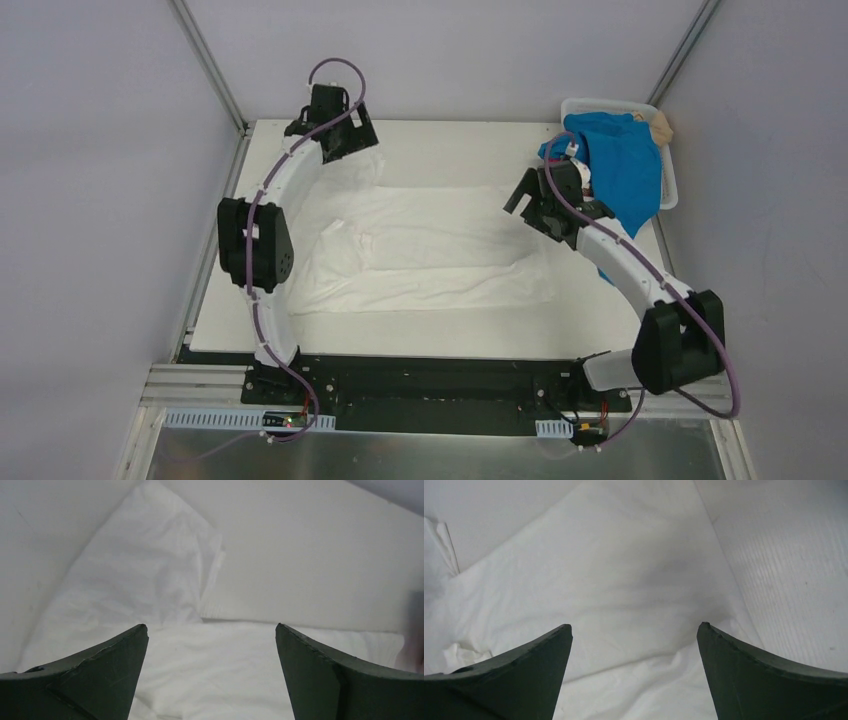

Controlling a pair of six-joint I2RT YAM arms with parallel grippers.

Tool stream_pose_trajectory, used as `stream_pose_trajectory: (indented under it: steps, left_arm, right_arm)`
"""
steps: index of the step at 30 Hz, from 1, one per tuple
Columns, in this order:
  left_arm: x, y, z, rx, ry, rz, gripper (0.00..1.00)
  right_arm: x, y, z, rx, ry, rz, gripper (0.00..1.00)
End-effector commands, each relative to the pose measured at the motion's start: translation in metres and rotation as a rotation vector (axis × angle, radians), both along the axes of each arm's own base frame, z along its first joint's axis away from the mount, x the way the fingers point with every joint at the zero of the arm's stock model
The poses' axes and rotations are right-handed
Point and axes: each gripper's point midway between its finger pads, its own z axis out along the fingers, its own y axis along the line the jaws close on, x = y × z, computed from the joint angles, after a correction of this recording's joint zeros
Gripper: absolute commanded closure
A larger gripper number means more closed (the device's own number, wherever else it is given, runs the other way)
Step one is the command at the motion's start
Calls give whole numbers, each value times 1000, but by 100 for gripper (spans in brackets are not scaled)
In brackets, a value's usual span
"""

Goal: Fold and stack the t-shirts
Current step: Grab the side of the flattened tshirt furthest away from the robot with both arms

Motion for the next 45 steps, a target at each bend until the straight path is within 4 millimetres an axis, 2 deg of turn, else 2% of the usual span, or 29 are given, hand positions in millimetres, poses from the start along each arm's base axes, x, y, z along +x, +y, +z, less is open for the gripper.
stream_pose_trajectory:
  steps: [1, 4, 8, 10, 14, 18, 25, 28, 35, 42, 45]
  left_arm:
    - [50, 41, -8, 63, 7, 54, 1]
    - [94, 60, -12, 89, -40, 97, 2]
    - [133, 68, -15, 81, -100, 85, 5]
    - [146, 72, -24, 110, -117, 87, 6]
    - [164, 66, -50, 97, -137, 61, 9]
    - [172, 49, -73, 15, -138, 24, 11]
    - [181, 56, -104, 9, -136, 97, 16]
    - [183, 56, -105, -12, -143, 114, 20]
    - [178, 49, -107, -41, -132, 96, 50]
    - [159, 37, -119, -94, -66, 53, 59]
    - [155, 33, -121, -108, -50, 40, 68]
  right_arm:
    - [60, -5, 23, -56, -80, -35, 1]
    - [87, 2, 23, -28, -94, -25, 1]
    - [107, 1, 19, -32, -92, -16, 1]
    - [111, -3, 13, -39, -80, -20, 1]
    - [113, -11, -3, -52, -46, -31, 1]
    - [115, -16, -13, -56, -22, -39, 1]
    - [111, -17, -20, -43, -3, -25, 1]
    - [111, -17, -24, -32, 4, -26, 1]
    - [111, -16, -25, 1, 11, -25, 1]
    - [108, -16, -23, 23, 6, -28, 1]
    - [107, -16, -23, 29, 5, -25, 1]
